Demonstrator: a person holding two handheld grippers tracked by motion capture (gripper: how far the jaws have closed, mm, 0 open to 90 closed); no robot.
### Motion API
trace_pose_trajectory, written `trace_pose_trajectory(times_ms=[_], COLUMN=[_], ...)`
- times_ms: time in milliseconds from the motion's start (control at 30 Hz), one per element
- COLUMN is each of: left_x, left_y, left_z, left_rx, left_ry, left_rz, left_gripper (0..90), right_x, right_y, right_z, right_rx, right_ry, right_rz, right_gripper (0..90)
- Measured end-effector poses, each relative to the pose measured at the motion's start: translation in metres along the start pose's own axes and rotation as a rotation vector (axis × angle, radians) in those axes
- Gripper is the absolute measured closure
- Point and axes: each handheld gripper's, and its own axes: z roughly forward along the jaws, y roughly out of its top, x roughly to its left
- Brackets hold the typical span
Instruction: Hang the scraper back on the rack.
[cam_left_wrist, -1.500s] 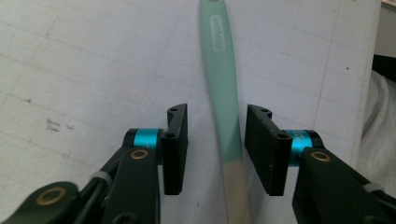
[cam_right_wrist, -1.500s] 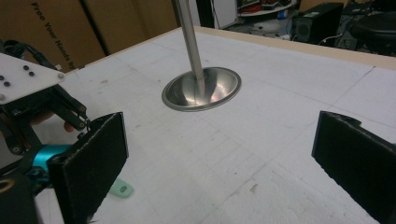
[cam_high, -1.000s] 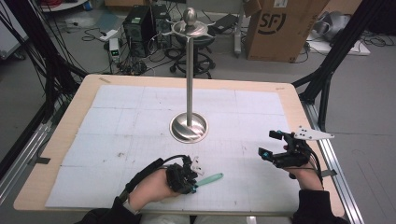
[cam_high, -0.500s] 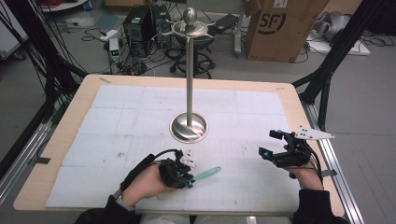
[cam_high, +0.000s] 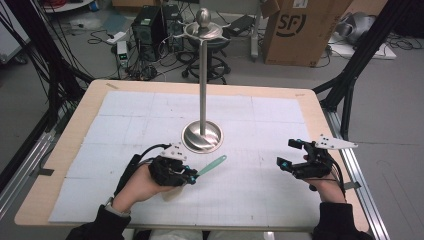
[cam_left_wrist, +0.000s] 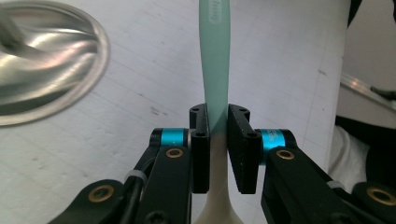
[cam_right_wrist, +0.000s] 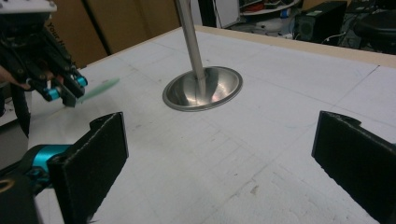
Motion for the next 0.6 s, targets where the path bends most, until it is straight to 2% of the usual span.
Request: trace_pose_trajectory(times_ms=[67,167,400,467,500,600], left_x=[0.007,0.014,0.028,0.034,0.037,0.042], left_y=[-0.001,-0.002,0.003,0.005,0.006,0.011], left_z=[-0.007,-0.014,-0.041,-0.051,-0.055,-0.067], left_rx=[-0.032,-0.072,-0.216,-0.27,-0.292,-0.31], left_ry=[-0.016,-0.011,0.015,0.007,0.006,0.02], left_rz=[-0.022,-0.027,-0.007,-0.015,-0.004,0.02], left_gripper=[79.7,79.7,79.7,79.7,79.7,79.7], right_x=[0.0,0.001,0.004,0.004,0.004,0.007], right_y=[0.0,0.0,0.003,0.003,0.004,0.006], right_z=[0.0,0.001,0.0,0.001,0.001,0.004], right_rx=[0.001,0.004,-0.013,-0.012,-0.013,-0.02], right_ry=[0.0,-0.01,-0.006,-0.005,-0.004,0.011], right_rz=[0.001,-0.009,-0.016,-0.018,-0.017,-0.022], right_gripper=[2.5,2.5,2.6,2.6,2.6,2.6])
